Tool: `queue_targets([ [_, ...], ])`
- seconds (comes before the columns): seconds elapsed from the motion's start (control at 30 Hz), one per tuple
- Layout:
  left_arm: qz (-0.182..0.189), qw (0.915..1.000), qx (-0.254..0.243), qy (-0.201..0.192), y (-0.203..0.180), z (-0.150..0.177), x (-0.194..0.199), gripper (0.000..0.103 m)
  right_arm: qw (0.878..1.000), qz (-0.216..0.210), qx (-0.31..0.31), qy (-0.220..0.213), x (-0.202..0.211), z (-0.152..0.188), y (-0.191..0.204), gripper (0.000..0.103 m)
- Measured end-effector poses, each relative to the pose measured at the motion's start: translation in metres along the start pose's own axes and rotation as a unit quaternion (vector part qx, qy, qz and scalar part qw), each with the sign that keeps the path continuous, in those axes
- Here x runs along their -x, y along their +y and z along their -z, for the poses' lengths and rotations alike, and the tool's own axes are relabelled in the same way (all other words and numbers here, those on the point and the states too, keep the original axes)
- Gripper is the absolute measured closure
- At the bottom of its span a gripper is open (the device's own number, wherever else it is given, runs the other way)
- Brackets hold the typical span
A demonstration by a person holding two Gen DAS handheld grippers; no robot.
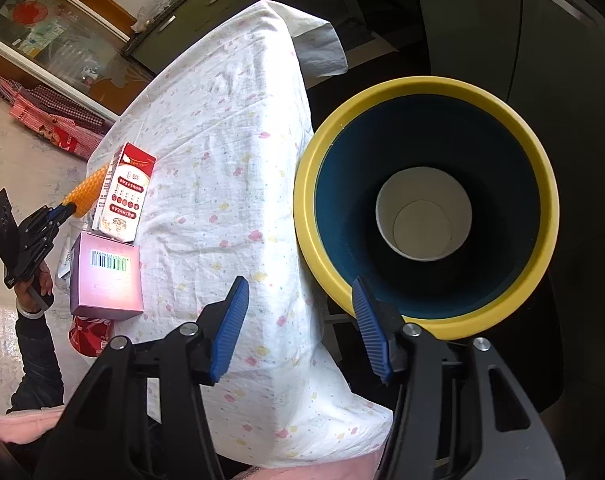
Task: Collect trash
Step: 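Grasp the orange corn-shaped snack tray with the left gripper, then carry the orange tray over the bin and open the left gripper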
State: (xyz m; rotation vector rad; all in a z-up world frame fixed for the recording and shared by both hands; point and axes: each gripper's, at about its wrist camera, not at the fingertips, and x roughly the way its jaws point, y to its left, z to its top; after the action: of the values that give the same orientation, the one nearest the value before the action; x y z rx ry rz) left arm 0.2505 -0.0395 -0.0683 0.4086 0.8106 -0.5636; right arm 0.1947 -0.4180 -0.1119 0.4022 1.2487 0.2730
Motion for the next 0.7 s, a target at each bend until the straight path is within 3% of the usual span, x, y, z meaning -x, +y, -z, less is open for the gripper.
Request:
queue_targets([
  [0.27,-0.020,0.9982,0.037,-0.043,0.007,-0.027,0.044,0.091,1.000,-0.005,0.010,-0.020,0.013,0.003,0.006,0.052],
  [0.4,-0.013,0.9977,0.028,-0.060,-0.019,-0.049,0.070,0.091,0.999,-0.005,0.012,-0.043,0.029,0.010,0.003,0.052],
  [0.57,0.040,0.9977,0.007,-0.055,-0.073,-0.085,0.072,0.091,0.997,0.003,0.004,-0.071,0.049,0.025,-0.012,0.052],
  [0.7,0.102,0.9941,-0.032,-0.019,-0.135,-0.121,0.042,0.091,0.996,0.015,-0.006,-0.089,0.062,0.040,-0.031,0.052],
])
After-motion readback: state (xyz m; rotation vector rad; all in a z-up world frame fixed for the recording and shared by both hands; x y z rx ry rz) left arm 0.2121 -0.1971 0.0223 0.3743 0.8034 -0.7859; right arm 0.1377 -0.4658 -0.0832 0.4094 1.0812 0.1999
